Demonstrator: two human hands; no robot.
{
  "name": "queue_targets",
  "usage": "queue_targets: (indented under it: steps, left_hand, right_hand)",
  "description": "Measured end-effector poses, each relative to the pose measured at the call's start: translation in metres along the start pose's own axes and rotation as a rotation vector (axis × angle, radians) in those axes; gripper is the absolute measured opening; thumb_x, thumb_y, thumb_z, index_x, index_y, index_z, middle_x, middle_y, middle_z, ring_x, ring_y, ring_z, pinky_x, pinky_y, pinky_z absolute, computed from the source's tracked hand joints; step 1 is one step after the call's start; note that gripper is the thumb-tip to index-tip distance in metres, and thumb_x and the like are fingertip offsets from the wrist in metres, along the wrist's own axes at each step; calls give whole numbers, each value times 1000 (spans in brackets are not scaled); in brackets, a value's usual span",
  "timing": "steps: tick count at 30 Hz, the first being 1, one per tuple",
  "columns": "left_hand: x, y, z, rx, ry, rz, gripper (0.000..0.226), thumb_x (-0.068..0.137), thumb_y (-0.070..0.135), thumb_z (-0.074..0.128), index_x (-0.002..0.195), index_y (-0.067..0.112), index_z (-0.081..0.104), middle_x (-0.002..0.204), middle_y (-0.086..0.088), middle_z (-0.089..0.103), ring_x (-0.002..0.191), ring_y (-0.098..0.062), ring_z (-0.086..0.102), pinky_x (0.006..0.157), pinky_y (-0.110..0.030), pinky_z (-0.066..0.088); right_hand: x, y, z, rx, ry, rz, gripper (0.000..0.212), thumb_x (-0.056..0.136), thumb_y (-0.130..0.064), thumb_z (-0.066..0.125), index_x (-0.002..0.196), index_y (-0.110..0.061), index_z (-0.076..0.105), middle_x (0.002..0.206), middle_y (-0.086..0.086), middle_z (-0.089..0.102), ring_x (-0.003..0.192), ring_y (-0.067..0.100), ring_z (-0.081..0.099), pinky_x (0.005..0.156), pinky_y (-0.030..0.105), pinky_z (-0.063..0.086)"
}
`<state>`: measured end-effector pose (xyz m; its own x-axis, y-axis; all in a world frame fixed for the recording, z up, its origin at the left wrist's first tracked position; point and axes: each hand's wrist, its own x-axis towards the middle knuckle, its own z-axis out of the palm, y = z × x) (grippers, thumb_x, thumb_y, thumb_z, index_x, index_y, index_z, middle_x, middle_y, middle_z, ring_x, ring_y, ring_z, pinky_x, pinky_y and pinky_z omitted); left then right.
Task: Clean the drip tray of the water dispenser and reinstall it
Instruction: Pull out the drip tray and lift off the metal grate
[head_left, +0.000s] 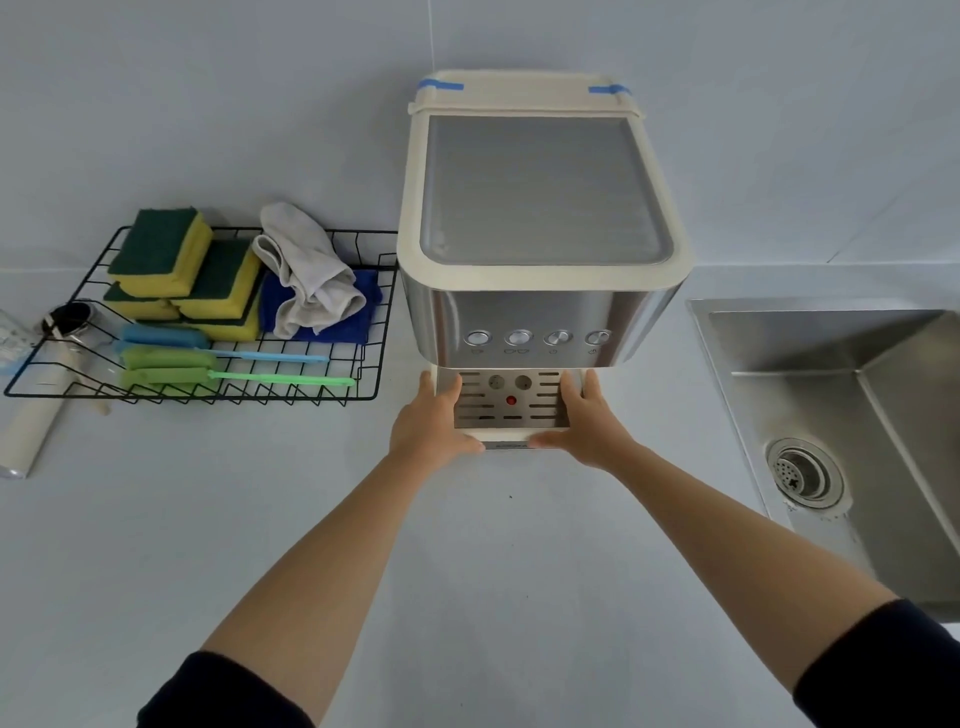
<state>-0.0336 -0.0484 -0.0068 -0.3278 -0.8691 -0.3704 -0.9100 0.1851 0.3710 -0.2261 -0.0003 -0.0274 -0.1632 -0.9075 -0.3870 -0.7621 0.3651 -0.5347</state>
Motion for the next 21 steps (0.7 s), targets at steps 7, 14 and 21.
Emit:
queue_targets:
  steps: [7,14,21]
  left_hand:
    - [-21,2,0,20,-10,-16,97,71,41,73,148,24,16,158,-9,7,130,-34,41,104,-38,37]
    - [-54,3,1,38,-14,-17,96,73,41,72,149,24,15,158,-9,4,131,-35,41,105,-37,36]
    - [-87,-1,12,25,-2,16,97,72,46,71,149,24,15,157,-8,9,124,-31,48,100,-35,42]
  right_hand:
    - [-23,-1,4,35,8,7,92,71,-40,75,141,-13,21,141,9,19,126,27,34,102,42,44]
    - [-59,-5,8,57,47,-32,80,70,-34,76,131,-12,30,124,4,28,113,21,40,96,37,49]
    - [-99,-7,14,89,88,-49,81,71,-30,77,134,-16,29,115,-3,27,108,14,38,98,34,50]
